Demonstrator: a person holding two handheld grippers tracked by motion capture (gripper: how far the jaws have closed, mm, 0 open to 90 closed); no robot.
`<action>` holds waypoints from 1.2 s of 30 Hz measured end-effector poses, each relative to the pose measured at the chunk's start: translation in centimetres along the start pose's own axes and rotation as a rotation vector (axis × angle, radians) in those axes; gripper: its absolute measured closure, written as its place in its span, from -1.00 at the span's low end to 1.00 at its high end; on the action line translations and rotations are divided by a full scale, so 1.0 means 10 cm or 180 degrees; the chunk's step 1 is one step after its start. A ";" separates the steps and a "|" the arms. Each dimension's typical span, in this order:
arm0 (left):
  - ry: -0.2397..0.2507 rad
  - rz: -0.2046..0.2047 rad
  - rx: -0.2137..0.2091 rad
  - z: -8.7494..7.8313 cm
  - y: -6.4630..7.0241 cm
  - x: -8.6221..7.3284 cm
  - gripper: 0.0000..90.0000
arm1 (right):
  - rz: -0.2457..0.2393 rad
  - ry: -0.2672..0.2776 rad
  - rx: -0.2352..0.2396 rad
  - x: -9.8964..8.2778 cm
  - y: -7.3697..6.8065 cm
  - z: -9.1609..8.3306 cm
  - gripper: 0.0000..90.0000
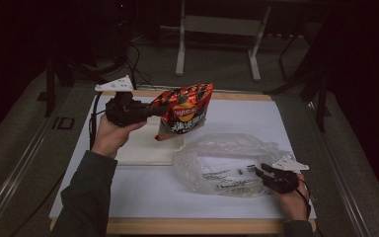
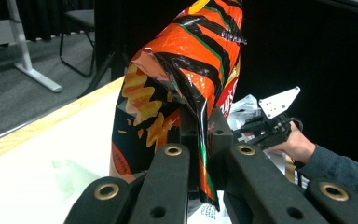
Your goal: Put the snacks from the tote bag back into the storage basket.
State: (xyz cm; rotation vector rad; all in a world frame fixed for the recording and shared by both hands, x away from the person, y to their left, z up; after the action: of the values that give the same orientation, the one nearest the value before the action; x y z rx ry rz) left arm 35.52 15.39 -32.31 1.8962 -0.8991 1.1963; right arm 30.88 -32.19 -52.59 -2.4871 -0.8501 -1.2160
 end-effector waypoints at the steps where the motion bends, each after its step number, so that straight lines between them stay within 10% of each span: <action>1: 0.0000 0.0000 0.0000 0.00 0.00 0.00 0.98 | 0.0000 0.0000 0.0000 0.00 0.00 0.00 0.41; 36: 0.0006 -0.0246 0.0175 -0.11 -0.33 -0.16 0.98 | -0.0005 0.0004 0.0020 0.01 -0.01 0.02 0.41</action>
State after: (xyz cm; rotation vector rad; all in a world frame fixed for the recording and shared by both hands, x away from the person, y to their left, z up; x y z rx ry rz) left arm 37.31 18.30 -34.11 1.9550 -0.7920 1.1875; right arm 30.98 -31.95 -52.65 -2.4809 -0.8545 -1.2134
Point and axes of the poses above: each handheld gripper's, and its own axes: z roughly forward along the jaws, x roughly out of its top, y roughly to its right, the point moved 1 cm from there along z, roughly forward along the jaws, and after that the axes turned 2 degrees about x, right-handed, at the moved point
